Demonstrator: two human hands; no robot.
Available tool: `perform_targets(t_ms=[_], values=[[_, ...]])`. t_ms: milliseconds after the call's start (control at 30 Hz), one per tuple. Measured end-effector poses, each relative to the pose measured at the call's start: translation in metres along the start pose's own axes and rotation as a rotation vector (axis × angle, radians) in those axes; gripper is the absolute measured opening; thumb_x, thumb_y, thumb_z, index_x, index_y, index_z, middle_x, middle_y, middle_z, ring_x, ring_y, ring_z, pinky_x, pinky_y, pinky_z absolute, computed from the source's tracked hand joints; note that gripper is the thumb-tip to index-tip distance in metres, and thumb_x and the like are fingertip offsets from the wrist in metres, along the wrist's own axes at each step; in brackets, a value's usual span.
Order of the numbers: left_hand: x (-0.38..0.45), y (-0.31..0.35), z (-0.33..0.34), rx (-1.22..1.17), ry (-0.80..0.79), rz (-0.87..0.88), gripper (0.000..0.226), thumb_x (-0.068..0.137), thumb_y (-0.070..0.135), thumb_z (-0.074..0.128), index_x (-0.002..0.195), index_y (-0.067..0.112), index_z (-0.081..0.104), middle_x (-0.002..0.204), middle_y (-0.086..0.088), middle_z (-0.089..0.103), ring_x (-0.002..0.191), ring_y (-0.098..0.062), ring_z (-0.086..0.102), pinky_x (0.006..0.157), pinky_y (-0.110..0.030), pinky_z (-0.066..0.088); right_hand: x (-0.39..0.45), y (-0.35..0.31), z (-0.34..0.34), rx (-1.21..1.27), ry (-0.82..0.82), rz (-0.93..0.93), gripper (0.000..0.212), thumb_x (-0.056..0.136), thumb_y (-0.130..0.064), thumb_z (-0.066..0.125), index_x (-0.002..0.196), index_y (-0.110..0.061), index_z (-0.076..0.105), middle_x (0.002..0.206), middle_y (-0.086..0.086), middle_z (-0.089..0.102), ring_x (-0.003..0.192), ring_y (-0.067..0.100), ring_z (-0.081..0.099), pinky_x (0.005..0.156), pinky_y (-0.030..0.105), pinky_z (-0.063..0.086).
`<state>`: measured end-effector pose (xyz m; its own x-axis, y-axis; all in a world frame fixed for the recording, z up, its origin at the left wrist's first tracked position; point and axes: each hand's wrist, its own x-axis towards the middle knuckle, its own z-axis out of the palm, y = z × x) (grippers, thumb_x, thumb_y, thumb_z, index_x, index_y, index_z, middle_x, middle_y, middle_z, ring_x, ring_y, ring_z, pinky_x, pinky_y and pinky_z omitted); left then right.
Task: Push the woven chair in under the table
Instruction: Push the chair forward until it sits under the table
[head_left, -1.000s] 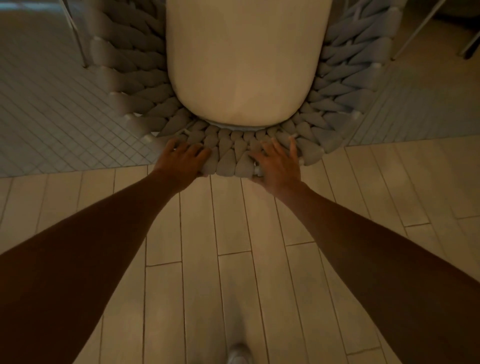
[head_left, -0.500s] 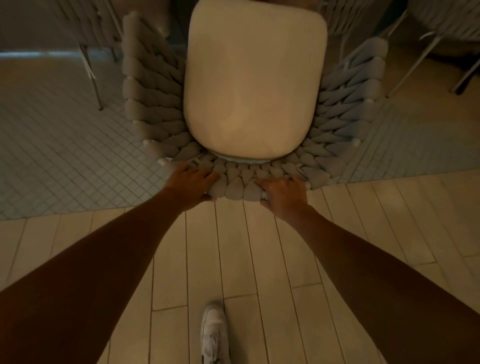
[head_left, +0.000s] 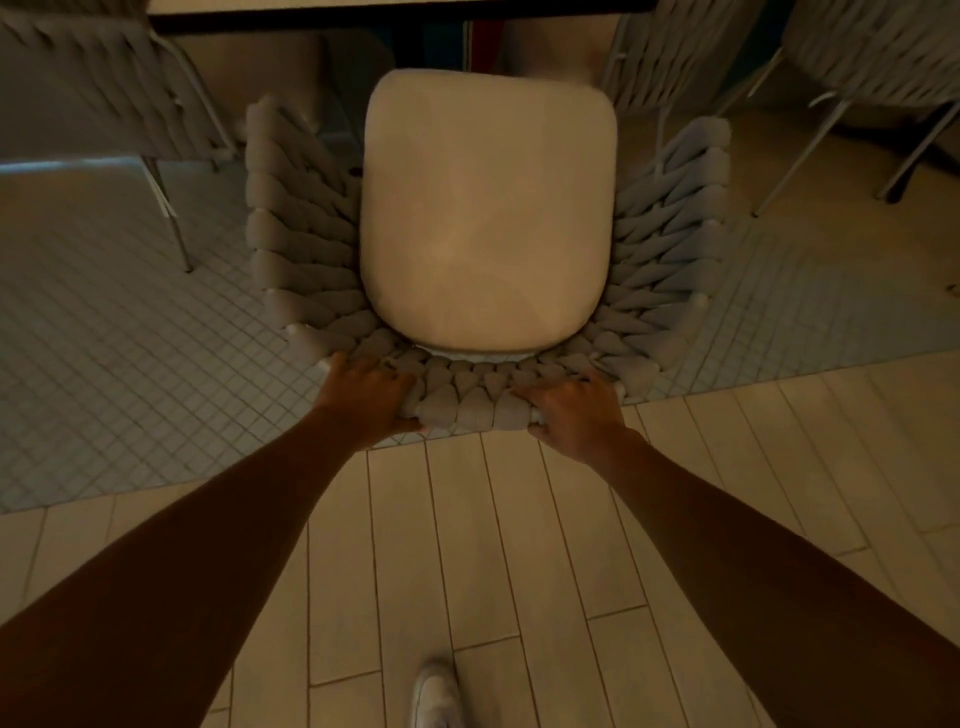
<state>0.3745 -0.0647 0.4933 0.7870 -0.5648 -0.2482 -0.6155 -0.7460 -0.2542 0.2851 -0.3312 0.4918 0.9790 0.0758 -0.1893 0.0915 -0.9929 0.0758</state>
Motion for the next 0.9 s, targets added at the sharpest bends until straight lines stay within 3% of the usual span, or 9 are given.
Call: perform_targets(t_ms=[400, 667, 800, 900], values=[[0.057, -0.026, -0.038, -0.073, -0.077, -0.016, 0.065, 0.079, 0.077, 0.053, 0.131, 0.038, 0.054, 0.133, 0.008, 0.063, 0.132, -0.025, 0.047, 0.107, -0.047, 0.030, 0.049, 0.032, -0.048, 0.015, 0.029, -0.060, 0.047, 0.084, -0.051, 0.065, 0.130, -0.045, 0.057, 0.121, -0.009, 0.068, 0.111, 0.021, 0.062, 0.093, 0.036, 0.049], [0.100, -0.044, -0.058, -0.115, -0.113, -0.056, 0.054, 0.078, 0.070, 0.057, 0.123, 0.041, 0.059, 0.120, 0.004, 0.067, 0.117, -0.023, 0.058, 0.101, -0.046, 0.033, 0.098, 0.062, -0.065, 0.007, 0.000, -0.084, 0.030, 0.083, -0.052, 0.065, 0.109, -0.038, 0.069, 0.095, -0.005, 0.074, 0.088, 0.022, 0.069, 0.073, 0.031, 0.052], [0.119, -0.051, -0.066, -0.127, -0.146, -0.057, 0.055, 0.076, 0.068, 0.060, 0.123, 0.041, 0.059, 0.121, 0.005, 0.067, 0.116, -0.022, 0.059, 0.100, -0.045, 0.033, 0.117, 0.074, -0.070, 0.048, 0.041, -0.138, 0.025, 0.080, -0.047, 0.070, 0.101, -0.034, 0.073, 0.087, 0.000, 0.075, 0.084, 0.026, 0.069, 0.065, 0.030, 0.041], [0.129, -0.057, -0.072, -0.126, -0.159, -0.065, 0.055, 0.075, 0.068, 0.060, 0.123, 0.041, 0.060, 0.123, 0.007, 0.067, 0.117, -0.021, 0.060, 0.099, -0.044, 0.033, 0.129, 0.081, -0.073, 0.050, 0.052, -0.165, 0.029, 0.081, -0.050, 0.067, 0.108, -0.039, 0.072, 0.088, -0.004, 0.075, 0.082, 0.023, 0.069, 0.063, 0.028, 0.043]])
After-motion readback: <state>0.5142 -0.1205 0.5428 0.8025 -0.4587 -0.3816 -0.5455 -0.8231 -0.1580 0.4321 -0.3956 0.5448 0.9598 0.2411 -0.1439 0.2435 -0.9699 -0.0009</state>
